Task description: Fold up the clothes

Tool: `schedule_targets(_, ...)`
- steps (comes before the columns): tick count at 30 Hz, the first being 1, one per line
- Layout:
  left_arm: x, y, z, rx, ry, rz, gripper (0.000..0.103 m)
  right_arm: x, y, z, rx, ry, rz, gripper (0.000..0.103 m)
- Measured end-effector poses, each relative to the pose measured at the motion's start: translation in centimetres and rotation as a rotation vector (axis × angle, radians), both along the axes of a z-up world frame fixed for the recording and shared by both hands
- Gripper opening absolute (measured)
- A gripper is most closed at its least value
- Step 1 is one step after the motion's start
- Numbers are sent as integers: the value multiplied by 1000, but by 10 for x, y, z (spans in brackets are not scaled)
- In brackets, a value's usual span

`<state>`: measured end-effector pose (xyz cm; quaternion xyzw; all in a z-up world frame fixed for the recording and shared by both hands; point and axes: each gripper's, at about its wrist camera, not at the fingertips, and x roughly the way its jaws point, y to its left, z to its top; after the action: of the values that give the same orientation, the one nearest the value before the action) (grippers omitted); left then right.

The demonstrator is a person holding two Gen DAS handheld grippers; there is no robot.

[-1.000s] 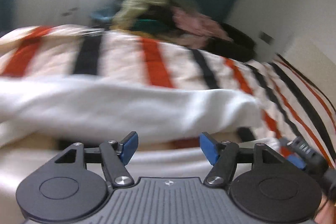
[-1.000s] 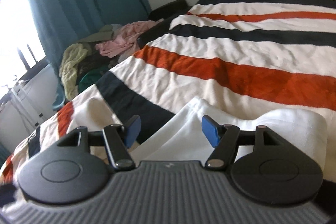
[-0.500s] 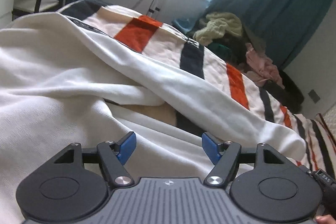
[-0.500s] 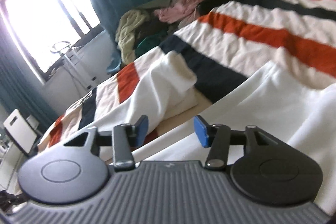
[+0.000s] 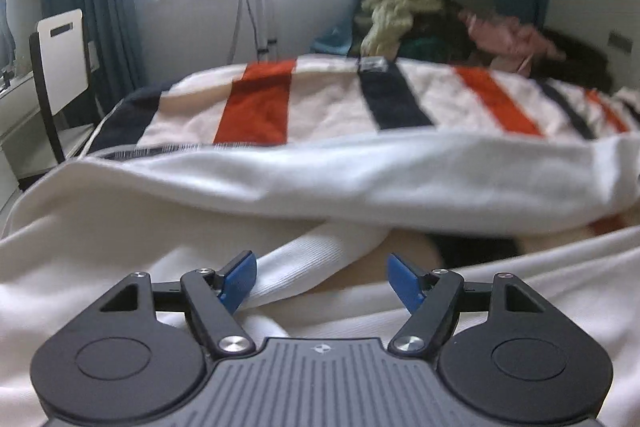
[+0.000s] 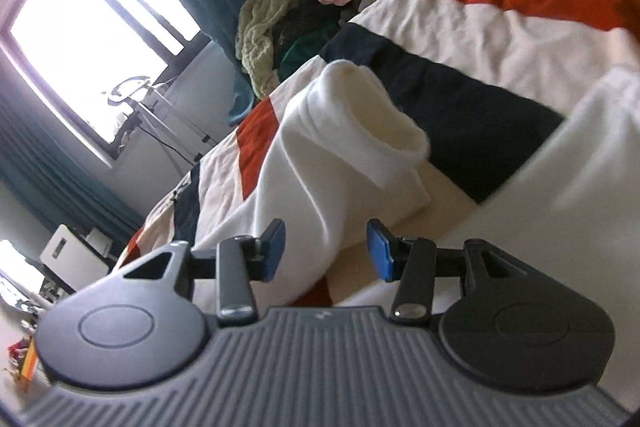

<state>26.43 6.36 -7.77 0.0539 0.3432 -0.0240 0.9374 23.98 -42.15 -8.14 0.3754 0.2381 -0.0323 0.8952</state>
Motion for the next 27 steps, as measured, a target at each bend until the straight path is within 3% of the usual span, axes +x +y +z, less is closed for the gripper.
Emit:
schedule_targets(4, 11, -6, -18, 124, -22, 8, 74, 22, -1, -9, 6, 1, -6, 49)
schedule_targets(6, 12, -8, -22, 144, -32, -10, 73, 28, -1, -12, 18, -10, -16, 48)
schedule_targets(7, 13, -9, -25, 154, -37, -19, 73, 30, -2, -13, 27, -19, -22, 43)
schedule_targets(8, 14, -10, -27, 164, -42, -29, 71, 31, -3, -13, 36, -27, -29, 24)
schedule_targets(9, 14, -11, -29, 174, -48, -38, 66, 32, -4, -10, 42, -37, -34, 13)
schedule_targets(10, 15, -12, -32, 184, -53, -47, 61, 30, -4, -6, 40, -57, -39, 12)
schedule_targets(11, 16, -13, -34, 192, -58, -55, 42, 27, -3, 0, 31, -88, -45, 9)
schedule_targets(12, 16, -12, -32, 185, -64, -54, 16, 24, -1, 7, 19, -121, -53, 8)
schedule_targets(13, 15, -11, -29, 175, -72, -47, 9, 21, 0, 13, 9, -146, -62, 8)
schedule_targets(17, -1, -1, -4, 150, -189, -9, 4, 0, 8, 45, -14, -260, -106, 7)
schedule_targets(19, -15, 9, 13, 100, -236, 7, 4, -15, 15, 65, -49, -321, -128, 7)
schedule_targets(21, -27, 18, 25, 40, -228, -7, 4, -30, 25, 84, -99, -370, -160, 6)
schedule_targets(24, -47, 22, 34, 50, -235, -31, 4, -51, 37, 105, -175, -428, -203, 6)
schedule_targets(27, -58, 29, 44, -12, -234, -1, 4, -70, 51, 124, -264, -487, -236, 6)
